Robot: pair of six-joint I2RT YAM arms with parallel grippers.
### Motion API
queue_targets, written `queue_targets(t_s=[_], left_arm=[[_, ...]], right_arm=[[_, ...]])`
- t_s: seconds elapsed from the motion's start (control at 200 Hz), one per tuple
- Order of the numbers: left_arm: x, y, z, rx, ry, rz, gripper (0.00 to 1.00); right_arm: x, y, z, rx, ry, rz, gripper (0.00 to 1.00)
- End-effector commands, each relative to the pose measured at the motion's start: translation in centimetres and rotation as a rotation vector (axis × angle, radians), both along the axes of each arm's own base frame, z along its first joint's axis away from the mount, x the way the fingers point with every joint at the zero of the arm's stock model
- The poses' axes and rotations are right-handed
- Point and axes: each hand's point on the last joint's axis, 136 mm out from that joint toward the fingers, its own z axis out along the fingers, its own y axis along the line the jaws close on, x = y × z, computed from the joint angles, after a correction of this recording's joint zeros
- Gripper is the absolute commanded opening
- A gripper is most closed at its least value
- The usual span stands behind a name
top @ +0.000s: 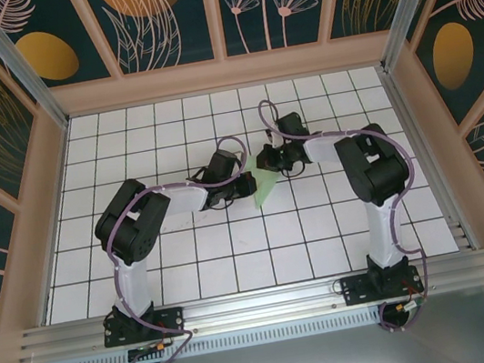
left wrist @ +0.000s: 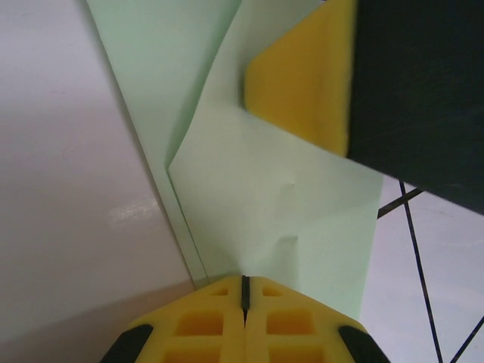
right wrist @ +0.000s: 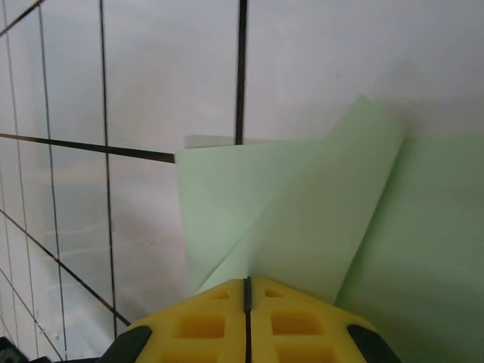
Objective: Fold a paper plane with a square sheet of paper (pick it up from the middle)
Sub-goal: Fourth fold the wing at the center of the table.
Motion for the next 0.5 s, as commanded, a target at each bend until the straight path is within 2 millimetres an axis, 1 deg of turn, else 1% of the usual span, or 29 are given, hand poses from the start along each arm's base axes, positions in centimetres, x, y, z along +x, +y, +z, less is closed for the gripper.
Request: queue_targets(t_s=[0.0,0.065,0.17,0.255,0.265,0.28,0.495], left_arm=[[-5.9,8.6,-9.4,0.382,0.262,0.064,0.00],[-6.1,8.8,-9.5,0.388,0.264,0.056,0.00],[-6.2,8.8,-9.5,0.389,0.264,0.046,0.00],[-6.3,8.6,-9.4,0.384,0.262,0.040,0.00],[-6.9,9.1,-9.8,0.395,0.276,0.038,0.00],[-7.1,9.2,-10.0,0.397,0.280,0.036,0.00],[-7.2,8.9,-9.8,0.381,0.285,0.029,0.00]], right_arm=[[1.6,-0.6,-0.4,-0.006,-0.023,-0.035,0.07],[2.3,-1.4,-1.1,-0.031,-0.017,-0.066,0.07],[3.6,-2.7,-1.6,-0.048,-0.020,-0.120,0.07],[4.7,-3.4,-1.6,-0.054,-0.029,-0.152,0.07],[4.9,-3.4,-1.6,-0.055,-0.031,-0.155,0.07],[5.1,-3.6,-1.6,-0.056,-0.032,-0.160,0.07],[7.4,-5.2,-1.8,-0.067,-0.037,-0.221,0.07]])
